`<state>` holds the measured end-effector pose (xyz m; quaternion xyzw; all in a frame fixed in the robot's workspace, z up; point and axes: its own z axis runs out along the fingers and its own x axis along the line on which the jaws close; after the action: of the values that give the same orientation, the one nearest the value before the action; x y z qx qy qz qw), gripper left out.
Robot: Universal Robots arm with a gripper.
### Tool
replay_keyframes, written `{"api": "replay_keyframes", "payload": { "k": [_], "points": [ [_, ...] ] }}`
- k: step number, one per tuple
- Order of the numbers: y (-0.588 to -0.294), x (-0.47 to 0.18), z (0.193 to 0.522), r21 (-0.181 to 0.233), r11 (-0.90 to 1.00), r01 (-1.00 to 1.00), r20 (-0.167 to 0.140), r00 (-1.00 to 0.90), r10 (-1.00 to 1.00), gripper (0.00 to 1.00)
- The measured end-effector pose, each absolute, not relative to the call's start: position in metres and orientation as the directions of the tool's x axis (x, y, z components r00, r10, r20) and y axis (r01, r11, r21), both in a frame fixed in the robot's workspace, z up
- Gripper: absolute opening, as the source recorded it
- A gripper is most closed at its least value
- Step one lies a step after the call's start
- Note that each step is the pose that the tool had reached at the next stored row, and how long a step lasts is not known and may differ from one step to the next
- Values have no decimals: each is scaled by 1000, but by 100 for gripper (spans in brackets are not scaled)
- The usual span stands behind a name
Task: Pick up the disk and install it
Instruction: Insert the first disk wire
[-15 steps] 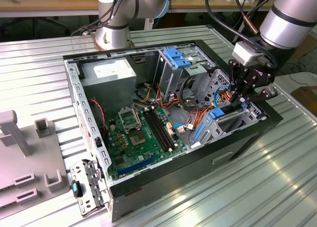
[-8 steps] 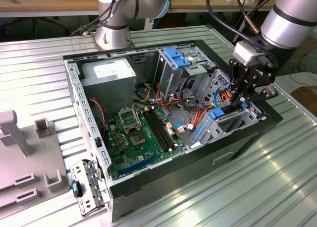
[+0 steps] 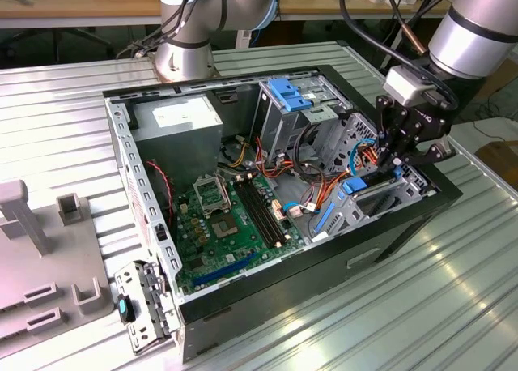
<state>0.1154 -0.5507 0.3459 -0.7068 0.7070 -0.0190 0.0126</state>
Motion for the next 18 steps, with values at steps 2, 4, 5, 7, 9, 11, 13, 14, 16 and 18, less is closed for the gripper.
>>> {"api": "replay_keyframes", "payload": {
  "k": [2, 4, 5, 7, 9, 11, 13, 14, 16, 18],
  "points": [
    [-551, 115, 346, -45, -6, -999, 9, 5, -1000, 17],
    [-551, 115, 346, -45, -6, -999, 9, 6, -1000, 17],
    [-551, 115, 346, -45, -6, -999, 9, 6, -1000, 17],
    [-551, 114, 346, -45, -6, -999, 9, 6, -1000, 17],
    [-551, 114, 346, -45, -6, -999, 9, 6, -1000, 17],
    [-551, 114, 346, -45, -6, -999, 9, 6, -1000, 17],
    [-551, 114, 345, -45, -6, -999, 9, 6, -1000, 17],
    [-551, 114, 344, -45, -6, -999, 8, 6, -1000, 17],
    [-551, 114, 343, -44, -6, -999, 8, 6, -1000, 17],
    [-551, 114, 342, -44, -6, -999, 6, 6, -1000, 17]
  ]
}}
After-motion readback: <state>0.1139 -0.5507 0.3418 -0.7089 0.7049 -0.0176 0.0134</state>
